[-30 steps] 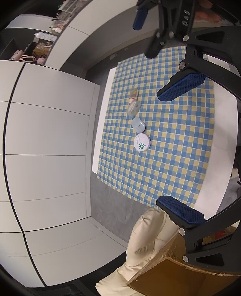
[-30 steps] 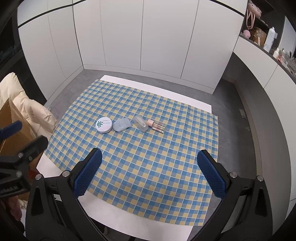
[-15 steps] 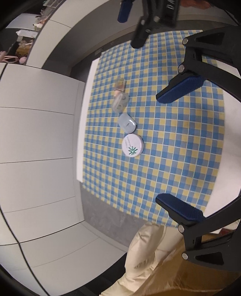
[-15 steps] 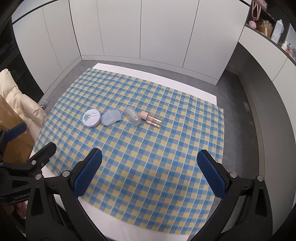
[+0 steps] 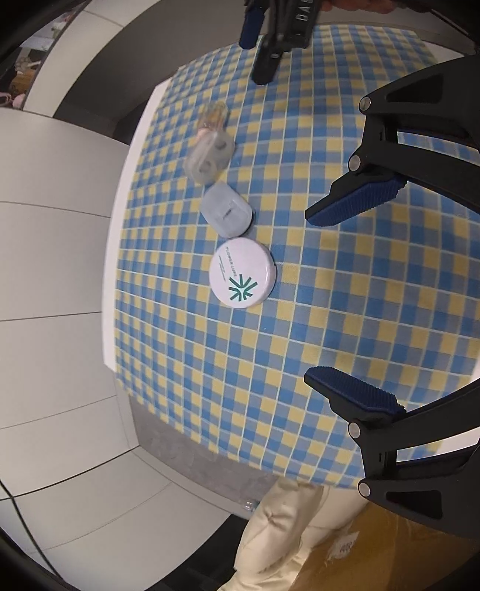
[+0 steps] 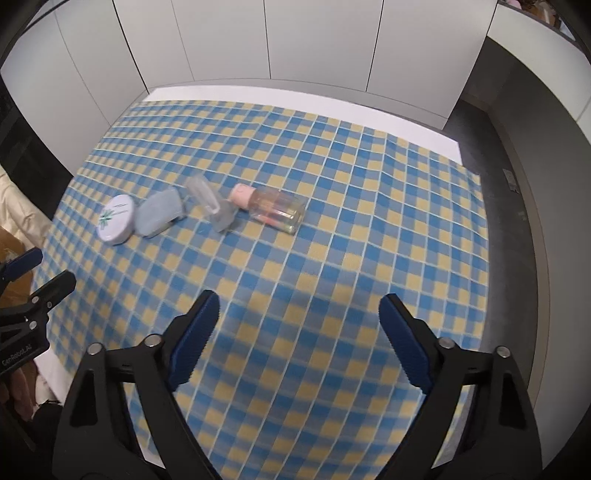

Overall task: Organize objects
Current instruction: 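Move both open tools over the table toward the white compact and pink-capped bottle, then grasp the white compact with the left tool while the right tool grasps the pink-capped bottle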

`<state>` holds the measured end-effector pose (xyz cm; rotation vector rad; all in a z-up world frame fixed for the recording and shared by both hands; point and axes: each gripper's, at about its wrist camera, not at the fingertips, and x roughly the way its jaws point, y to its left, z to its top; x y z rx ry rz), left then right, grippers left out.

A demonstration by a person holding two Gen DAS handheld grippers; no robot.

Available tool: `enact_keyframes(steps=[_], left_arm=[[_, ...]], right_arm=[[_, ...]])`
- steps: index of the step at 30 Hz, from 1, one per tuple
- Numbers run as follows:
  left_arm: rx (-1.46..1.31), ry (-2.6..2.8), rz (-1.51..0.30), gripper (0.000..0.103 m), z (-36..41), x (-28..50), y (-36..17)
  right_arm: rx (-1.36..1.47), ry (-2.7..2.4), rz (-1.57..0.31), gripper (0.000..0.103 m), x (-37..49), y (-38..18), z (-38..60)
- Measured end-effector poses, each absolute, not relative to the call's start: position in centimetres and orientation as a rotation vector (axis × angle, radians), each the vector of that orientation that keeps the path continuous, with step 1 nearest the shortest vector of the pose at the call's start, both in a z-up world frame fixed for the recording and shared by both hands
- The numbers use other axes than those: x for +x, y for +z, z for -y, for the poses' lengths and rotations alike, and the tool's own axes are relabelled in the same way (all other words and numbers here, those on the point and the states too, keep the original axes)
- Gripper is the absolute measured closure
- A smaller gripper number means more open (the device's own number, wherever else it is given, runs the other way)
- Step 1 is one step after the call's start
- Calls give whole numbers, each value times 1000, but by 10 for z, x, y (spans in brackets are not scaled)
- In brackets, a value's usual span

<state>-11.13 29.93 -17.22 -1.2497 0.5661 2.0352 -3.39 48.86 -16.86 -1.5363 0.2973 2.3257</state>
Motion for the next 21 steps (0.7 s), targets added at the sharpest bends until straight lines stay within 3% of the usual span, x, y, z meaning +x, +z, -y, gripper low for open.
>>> enact_keyframes(steps=[3, 9, 21], left_arm=[[-1272, 2036, -550, 25, -304, -116, -187], [-1311, 2027, -555, 25, -318, -127, -210], [-1248, 2030, -537, 22, -342, -148, -218]], right_arm=[[-1547, 2318, -308, 15, -49, -181, -498], [-1603, 2303, -280, 27, -77, -209, -509], [-1582, 2413, -197, 28, -107, -208, -510]])
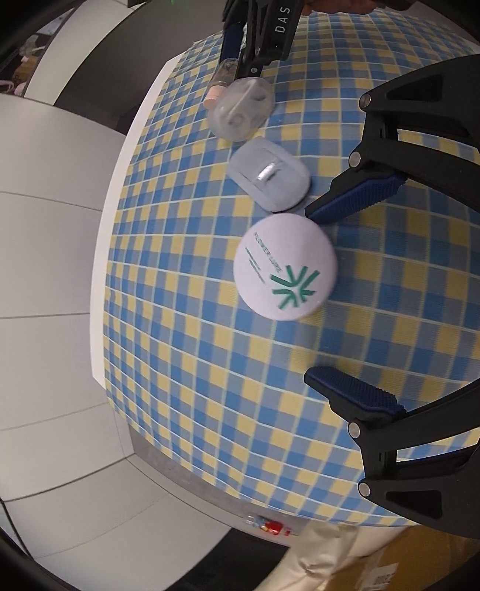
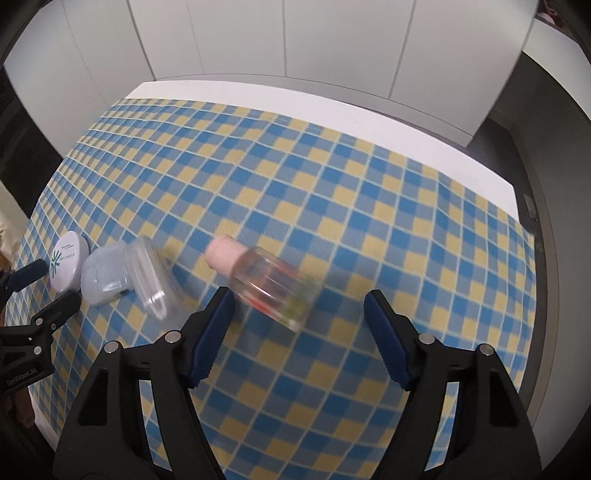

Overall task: Organize objects
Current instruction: 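Grasp the white compact with the left tool while the right tool grasps the pink-capped bottle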

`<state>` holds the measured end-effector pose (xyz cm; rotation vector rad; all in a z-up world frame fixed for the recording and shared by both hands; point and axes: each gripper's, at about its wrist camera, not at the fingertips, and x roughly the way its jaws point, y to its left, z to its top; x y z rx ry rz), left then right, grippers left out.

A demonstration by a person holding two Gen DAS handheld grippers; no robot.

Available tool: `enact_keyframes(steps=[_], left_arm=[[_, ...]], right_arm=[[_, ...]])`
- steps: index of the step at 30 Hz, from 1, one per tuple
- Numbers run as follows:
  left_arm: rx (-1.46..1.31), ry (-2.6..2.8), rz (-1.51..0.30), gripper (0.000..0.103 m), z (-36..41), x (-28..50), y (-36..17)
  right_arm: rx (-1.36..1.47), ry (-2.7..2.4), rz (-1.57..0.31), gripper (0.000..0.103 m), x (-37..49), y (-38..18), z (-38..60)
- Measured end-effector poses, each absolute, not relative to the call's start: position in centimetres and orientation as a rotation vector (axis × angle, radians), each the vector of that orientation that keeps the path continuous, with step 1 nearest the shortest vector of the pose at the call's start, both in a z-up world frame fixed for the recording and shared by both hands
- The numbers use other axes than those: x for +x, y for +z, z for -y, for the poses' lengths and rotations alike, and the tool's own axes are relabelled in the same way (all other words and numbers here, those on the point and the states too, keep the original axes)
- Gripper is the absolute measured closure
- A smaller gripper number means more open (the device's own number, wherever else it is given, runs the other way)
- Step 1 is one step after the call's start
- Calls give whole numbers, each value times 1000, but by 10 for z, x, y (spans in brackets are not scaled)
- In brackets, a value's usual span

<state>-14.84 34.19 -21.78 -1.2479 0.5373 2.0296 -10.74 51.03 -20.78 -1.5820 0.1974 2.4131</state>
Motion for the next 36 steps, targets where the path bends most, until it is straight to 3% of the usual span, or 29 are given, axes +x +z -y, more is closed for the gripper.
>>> enact_keyframes(steps=[2, 6, 9, 11, 18, 19, 25, 26, 28, 36], left_arm=[[-1241, 2025, -535, 23, -346, -150, -218], [-1236, 2018, -528, 25, -355, -158, -217], [-1231, 2020, -528, 33, -363, -161, -214], [-1228, 2015, -531, 46, -363, -159, -212], [-1257, 1990, -521, 46, -357, -148, -213], [-1261, 1988, -520, 46, -354, -144, -213], [-1276, 1978, -549, 43, -337, -112, -210], [-1274, 1978, -567, 37, -337, -109, -211], [-1268, 1972, -562, 36, -338, -109, -212], [-1269, 1973, -565, 36, -340, -116, -211]], right_arm=[[-1583, 2432, -180, 33, -110, -206, -510], [-1589, 2459, -164, 56, -112, -203, -510], [-1598, 2473, -185, 56, -108, -202, -512], [-1599, 2476, -200, 56, -103, -202, -513], [-1610, 2430, -224, 56, -88, -202, -509], [-1676, 2517, -131, 56, -88, -204, -505], [-1701, 2516, -84, 55, -64, -200, -498], [-1700, 2518, -84, 54, -61, -200, -497], [-1712, 2538, -86, 44, -59, -200, -497], [-1803, 2581, -48, 45, -62, -196, -516]])
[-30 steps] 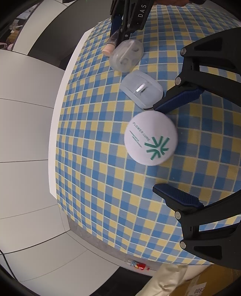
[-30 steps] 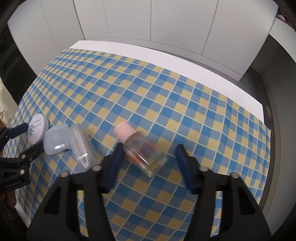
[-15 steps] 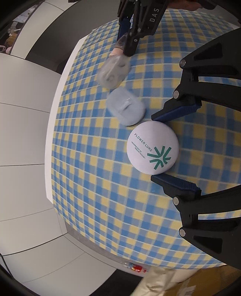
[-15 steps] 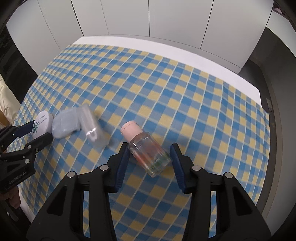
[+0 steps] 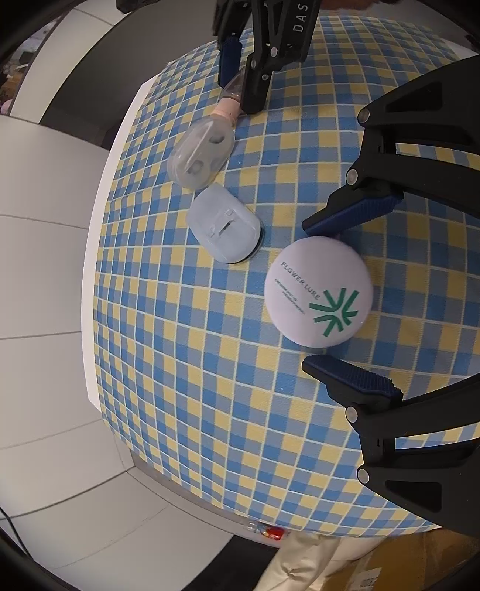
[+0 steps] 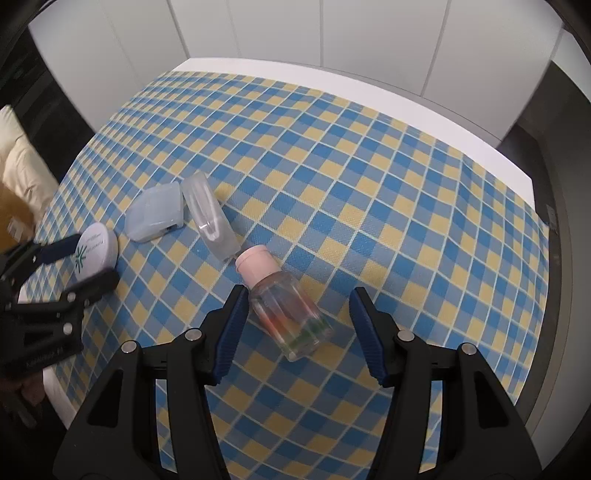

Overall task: Organize objects
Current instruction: 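Grasp the white compact with the left tool while the right tool grasps the pink-capped bottle, then lift the white compact and pink-capped bottle off the table with both tools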

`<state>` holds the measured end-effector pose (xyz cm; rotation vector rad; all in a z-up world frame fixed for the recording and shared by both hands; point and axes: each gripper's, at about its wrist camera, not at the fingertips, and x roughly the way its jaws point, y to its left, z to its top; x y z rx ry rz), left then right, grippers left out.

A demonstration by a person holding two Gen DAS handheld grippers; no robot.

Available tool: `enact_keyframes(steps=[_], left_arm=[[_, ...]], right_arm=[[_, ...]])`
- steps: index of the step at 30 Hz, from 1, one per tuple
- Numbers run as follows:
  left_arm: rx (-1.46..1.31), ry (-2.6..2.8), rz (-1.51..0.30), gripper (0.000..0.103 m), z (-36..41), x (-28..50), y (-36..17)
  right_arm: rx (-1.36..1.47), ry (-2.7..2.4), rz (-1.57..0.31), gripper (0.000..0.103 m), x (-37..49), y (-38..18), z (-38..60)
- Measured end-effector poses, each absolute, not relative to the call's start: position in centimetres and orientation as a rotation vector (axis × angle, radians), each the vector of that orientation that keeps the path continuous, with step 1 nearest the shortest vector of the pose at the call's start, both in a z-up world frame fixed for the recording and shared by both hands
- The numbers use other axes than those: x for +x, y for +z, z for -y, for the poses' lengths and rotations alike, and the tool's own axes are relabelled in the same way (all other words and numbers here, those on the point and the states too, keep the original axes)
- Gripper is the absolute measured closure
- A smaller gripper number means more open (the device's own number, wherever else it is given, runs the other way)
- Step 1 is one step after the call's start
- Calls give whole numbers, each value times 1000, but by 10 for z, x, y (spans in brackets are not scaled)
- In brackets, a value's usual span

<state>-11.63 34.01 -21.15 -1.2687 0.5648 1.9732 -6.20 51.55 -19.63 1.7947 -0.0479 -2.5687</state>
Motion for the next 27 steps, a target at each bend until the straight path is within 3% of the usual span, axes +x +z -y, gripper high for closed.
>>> enact_keyframes(steps=[2, 4, 5, 16, 27], left_arm=[[-1263, 1970, -567, 40, -341, -118, -211], [-1253, 1963, -573, 45, -342, -119, -209], [-1256, 1960, -574, 45, -343, -120, -208], [-1274, 1959, -531, 46, -352, -111, -194], [-1204, 2031, -439, 46, -326, -97, -131]], right_arm=[[1791, -2543, 23, 53, -62, -194, -516], [1784, -2524, 6, 69, -60, -192, -515], [1784, -2520, 0, 71, -59, -191, -515], [1817, -2577, 60, 75, -40, -177, -499], [1740, -2652, 75, 75, -30, -118, -483]])
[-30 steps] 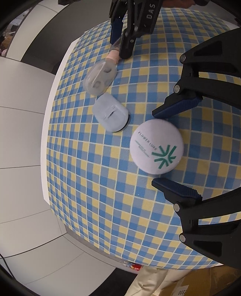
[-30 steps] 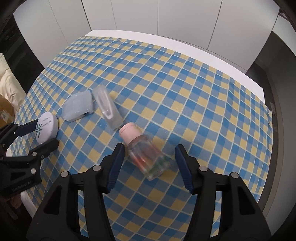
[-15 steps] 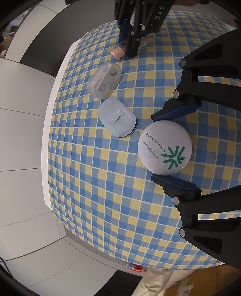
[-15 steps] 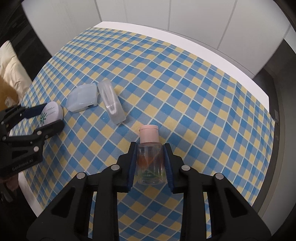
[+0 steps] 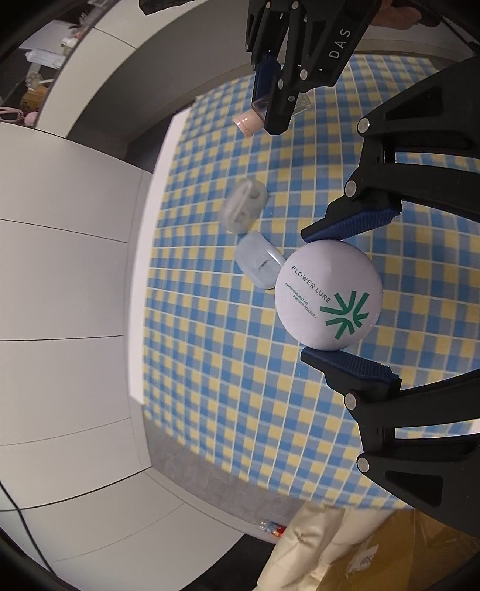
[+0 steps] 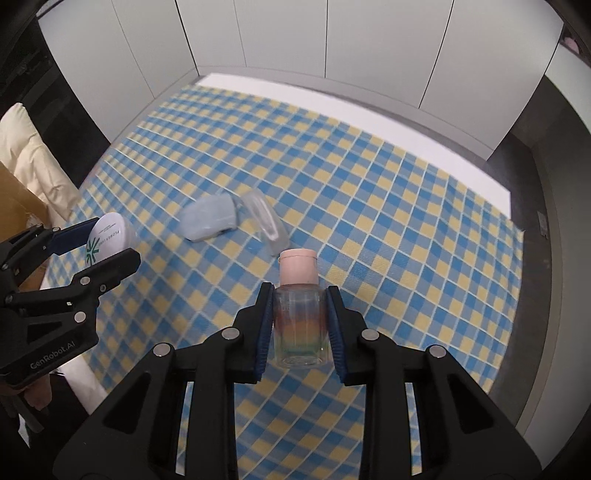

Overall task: Organize objects
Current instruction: 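Lift the white compact and pink-capped bottle off the table with both tools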

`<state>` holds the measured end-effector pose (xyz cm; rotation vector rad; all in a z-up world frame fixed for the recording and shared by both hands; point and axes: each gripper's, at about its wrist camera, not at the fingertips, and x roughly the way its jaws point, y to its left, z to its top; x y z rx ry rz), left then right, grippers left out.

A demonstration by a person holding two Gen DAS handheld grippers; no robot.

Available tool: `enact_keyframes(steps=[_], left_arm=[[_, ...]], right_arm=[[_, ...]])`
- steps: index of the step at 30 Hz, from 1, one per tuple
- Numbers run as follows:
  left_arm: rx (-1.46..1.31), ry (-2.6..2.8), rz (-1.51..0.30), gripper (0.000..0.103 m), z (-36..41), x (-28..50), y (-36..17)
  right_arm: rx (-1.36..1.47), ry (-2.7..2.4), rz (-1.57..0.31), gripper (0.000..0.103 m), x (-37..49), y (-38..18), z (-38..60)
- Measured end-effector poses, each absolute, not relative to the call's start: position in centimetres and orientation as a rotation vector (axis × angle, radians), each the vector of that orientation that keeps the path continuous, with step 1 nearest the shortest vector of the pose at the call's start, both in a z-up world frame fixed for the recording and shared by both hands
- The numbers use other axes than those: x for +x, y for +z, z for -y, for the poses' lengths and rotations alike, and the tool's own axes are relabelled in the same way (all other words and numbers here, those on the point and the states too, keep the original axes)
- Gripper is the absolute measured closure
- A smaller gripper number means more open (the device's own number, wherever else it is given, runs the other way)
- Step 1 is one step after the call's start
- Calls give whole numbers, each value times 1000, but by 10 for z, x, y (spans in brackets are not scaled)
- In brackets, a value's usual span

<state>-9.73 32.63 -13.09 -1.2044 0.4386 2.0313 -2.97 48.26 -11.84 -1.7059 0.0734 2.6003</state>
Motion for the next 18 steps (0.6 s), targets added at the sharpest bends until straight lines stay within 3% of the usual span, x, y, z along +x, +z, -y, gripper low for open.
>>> enact_keyframes(steps=[18], left_arm=[[-1072, 2045, -317, 46, -265, -41, -11]], right_arm=[[-1521, 2631, -119, 75, 31, -4, -428]])
